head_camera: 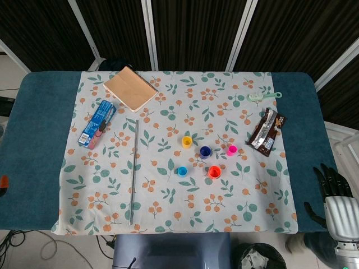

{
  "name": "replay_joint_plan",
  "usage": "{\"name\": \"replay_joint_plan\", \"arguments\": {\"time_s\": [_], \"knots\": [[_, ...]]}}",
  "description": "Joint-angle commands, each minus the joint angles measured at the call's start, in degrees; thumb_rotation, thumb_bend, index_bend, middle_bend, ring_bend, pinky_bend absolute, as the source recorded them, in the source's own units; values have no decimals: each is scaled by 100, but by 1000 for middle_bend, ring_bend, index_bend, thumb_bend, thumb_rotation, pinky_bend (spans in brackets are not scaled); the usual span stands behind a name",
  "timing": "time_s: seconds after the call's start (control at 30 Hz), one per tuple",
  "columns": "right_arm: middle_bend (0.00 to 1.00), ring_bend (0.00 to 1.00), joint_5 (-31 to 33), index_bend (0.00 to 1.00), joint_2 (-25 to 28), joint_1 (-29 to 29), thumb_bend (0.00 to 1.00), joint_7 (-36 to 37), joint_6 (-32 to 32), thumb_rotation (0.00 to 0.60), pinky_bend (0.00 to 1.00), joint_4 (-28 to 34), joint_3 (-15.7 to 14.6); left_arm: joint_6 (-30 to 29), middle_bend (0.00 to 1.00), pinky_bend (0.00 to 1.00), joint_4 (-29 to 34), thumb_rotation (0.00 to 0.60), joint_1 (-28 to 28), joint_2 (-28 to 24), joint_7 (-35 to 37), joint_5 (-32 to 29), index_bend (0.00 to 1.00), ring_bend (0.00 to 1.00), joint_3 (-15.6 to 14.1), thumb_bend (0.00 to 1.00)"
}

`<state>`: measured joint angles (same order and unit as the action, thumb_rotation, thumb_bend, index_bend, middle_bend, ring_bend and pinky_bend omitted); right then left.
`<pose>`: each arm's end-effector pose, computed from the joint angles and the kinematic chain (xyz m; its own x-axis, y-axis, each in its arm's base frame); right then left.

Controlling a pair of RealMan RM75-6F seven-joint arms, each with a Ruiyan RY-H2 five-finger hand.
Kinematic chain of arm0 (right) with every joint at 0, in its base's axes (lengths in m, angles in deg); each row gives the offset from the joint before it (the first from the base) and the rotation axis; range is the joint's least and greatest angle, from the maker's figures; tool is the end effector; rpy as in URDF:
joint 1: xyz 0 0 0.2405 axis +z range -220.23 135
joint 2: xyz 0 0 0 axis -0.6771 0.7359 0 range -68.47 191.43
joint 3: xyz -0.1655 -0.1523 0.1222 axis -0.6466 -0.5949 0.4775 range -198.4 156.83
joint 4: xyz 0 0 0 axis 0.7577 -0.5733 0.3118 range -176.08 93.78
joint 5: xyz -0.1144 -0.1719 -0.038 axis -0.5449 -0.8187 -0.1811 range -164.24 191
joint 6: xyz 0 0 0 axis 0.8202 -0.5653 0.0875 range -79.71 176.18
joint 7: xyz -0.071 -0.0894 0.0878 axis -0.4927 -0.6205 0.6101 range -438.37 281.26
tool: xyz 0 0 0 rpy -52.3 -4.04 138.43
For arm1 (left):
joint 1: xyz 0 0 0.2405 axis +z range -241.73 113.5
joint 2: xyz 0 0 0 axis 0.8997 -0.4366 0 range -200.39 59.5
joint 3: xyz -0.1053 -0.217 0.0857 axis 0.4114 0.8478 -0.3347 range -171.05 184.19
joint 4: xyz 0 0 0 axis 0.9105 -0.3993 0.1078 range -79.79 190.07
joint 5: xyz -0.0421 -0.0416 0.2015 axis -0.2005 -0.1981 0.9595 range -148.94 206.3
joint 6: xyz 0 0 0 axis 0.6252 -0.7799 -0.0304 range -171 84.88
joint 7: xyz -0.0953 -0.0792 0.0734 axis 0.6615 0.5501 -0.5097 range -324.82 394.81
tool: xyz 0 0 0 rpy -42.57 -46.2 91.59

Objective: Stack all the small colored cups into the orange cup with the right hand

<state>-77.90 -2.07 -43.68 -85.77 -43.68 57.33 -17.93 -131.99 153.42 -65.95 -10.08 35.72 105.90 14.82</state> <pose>-0.2890 -0.1485 0.1650 0.4247 0.0779 0.9020 -0.9047 -0.0021 0.4261 -0.3129 0.1800 0.2000 0.3406 -0.1374 0.9301 0.9335 0.1673 -0.3171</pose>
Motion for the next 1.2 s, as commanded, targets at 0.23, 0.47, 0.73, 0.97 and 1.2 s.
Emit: {"name": "replay_joint_plan", "arguments": {"time_s": [0.23, 0.47, 0.73, 0.97, 1.2], "knots": [[0, 17, 91, 0, 29, -13, 365, 194, 10, 600, 120, -32, 8, -74, 34, 106, 70, 600, 48, -29, -42, 39, 155, 10, -31, 414], [0, 17, 129, 0, 66, 2, 364, 352, 62, 600, 121, -39, 7, -168, 34, 106, 109, 600, 80, -40, -55, 98, 154, 10, -32, 413], [0, 17, 191, 0, 140, 6, 365, 466, 138, 600, 121, 24, -12, -138, 33, 106, 102, 600, 66, -21, -103, 98, 155, 10, -44, 413], [0, 16, 132, 0, 205, 107, 365, 551, 283, 600, 105, 174, -15, -122, 33, 106, 128, 600, 80, -33, -55, 17, 159, 10, -23, 413], [0, 12, 544, 0, 918, 1055, 365, 441, 1549, 600, 95, 684, 510, -105, 33, 106, 123, 600, 57, -19, -91, 14, 160, 10, -12, 413]]}}
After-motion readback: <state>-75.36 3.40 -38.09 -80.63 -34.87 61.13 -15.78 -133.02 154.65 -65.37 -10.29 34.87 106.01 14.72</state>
